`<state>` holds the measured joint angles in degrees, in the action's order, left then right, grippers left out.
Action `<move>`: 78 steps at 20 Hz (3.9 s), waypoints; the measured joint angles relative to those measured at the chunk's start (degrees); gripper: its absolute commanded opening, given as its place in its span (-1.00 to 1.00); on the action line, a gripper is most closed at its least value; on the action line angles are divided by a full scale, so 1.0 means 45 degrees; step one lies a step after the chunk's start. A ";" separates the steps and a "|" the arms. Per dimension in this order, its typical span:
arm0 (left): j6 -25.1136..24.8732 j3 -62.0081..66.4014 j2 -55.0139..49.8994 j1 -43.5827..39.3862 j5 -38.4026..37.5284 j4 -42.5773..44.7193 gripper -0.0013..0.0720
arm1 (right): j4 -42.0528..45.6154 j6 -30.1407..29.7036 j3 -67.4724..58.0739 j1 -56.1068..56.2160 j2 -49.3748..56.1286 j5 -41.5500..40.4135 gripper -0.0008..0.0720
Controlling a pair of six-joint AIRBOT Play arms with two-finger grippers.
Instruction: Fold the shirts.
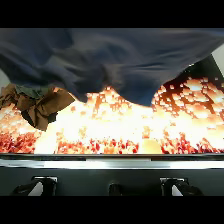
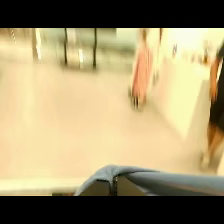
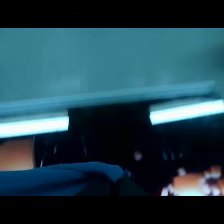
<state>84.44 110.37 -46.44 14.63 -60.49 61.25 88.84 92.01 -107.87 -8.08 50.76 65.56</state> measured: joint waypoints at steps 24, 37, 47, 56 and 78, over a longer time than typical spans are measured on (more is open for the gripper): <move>-0.0379 -1.0734 -0.5032 -0.2841 0.1054 0.0034 -0.88 | 0.1273 0.2103 0.4551 0.0010 0.6538 0.2720 -0.85; 0.0005 -0.6625 -1.0302 -0.3507 0.4745 -0.0578 -0.88 | 0.0869 0.3570 0.5353 0.0005 0.9379 -0.4643 -0.85; -0.0680 -0.6275 -1.0234 -0.2856 -0.1919 0.0918 -0.88 | 0.1341 0.2438 0.5192 0.0005 0.8956 0.1137 -0.85; -0.0772 -0.8374 -1.0234 -0.2880 -0.4172 0.1681 -0.86 | 0.0379 0.1443 0.5770 0.0005 0.9879 0.3764 -0.85; -0.1651 -1.8253 -0.4221 -0.1768 -0.2963 -0.1409 0.33 | -0.0986 0.0398 0.8558 -0.3429 0.7529 0.6198 -0.04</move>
<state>77.01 28.23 -65.43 6.68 -73.82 54.92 84.40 93.80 -69.36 -23.51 84.64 93.45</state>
